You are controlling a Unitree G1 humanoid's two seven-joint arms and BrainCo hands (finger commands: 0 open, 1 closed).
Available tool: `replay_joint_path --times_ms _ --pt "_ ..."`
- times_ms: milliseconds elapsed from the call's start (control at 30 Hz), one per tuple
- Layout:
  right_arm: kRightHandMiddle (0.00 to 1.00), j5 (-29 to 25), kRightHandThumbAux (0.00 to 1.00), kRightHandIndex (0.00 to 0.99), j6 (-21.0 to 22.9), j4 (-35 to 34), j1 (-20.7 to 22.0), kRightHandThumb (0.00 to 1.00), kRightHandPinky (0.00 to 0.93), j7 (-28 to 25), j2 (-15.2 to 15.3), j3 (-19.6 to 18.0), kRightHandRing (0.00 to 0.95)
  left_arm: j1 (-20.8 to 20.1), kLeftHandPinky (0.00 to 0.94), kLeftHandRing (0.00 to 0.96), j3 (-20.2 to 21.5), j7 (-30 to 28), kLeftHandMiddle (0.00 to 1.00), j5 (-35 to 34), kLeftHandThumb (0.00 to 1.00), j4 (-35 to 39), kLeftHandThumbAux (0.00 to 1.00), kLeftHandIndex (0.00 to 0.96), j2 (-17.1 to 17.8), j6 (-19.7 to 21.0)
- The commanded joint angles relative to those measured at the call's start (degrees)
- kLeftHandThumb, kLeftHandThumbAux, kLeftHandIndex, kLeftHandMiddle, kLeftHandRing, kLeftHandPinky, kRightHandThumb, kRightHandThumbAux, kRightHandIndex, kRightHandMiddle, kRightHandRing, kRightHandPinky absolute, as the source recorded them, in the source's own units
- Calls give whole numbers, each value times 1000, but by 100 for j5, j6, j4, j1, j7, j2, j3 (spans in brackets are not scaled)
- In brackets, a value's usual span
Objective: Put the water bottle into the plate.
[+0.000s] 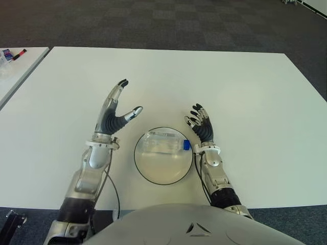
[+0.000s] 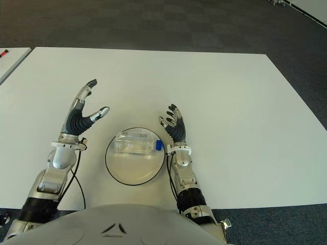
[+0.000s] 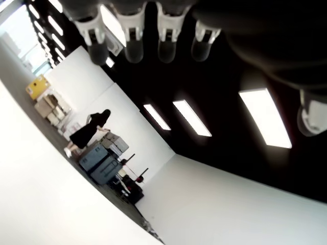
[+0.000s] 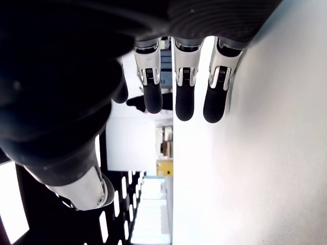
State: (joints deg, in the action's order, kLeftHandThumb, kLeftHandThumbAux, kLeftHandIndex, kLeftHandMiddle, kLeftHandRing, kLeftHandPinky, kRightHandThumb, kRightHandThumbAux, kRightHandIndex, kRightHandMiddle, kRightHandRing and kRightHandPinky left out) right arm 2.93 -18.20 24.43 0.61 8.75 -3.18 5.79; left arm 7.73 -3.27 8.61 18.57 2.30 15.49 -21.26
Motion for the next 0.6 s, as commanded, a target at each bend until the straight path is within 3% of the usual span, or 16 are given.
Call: replay_joint_path --times_ms 33,300,600 --pt "156 -41 764 103 124 153 -58 468 240 8 -253 -5 173 -260 0 0 123 -574 17 -1141 156 -806 432 0 -286 -184" --pt "150 -53 769 102 79 155 -72 458 238 -39 -220 -8 170 -747 31 0 543 -1592 2 -2777 128 -2019 500 0 -716 -281" --pt "144 -52 762 96 79 162 -77 435 235 -74 -201 -23 166 -729 24 0 896 -2253 0 -3938 40 -1923 591 0 -1153 114"
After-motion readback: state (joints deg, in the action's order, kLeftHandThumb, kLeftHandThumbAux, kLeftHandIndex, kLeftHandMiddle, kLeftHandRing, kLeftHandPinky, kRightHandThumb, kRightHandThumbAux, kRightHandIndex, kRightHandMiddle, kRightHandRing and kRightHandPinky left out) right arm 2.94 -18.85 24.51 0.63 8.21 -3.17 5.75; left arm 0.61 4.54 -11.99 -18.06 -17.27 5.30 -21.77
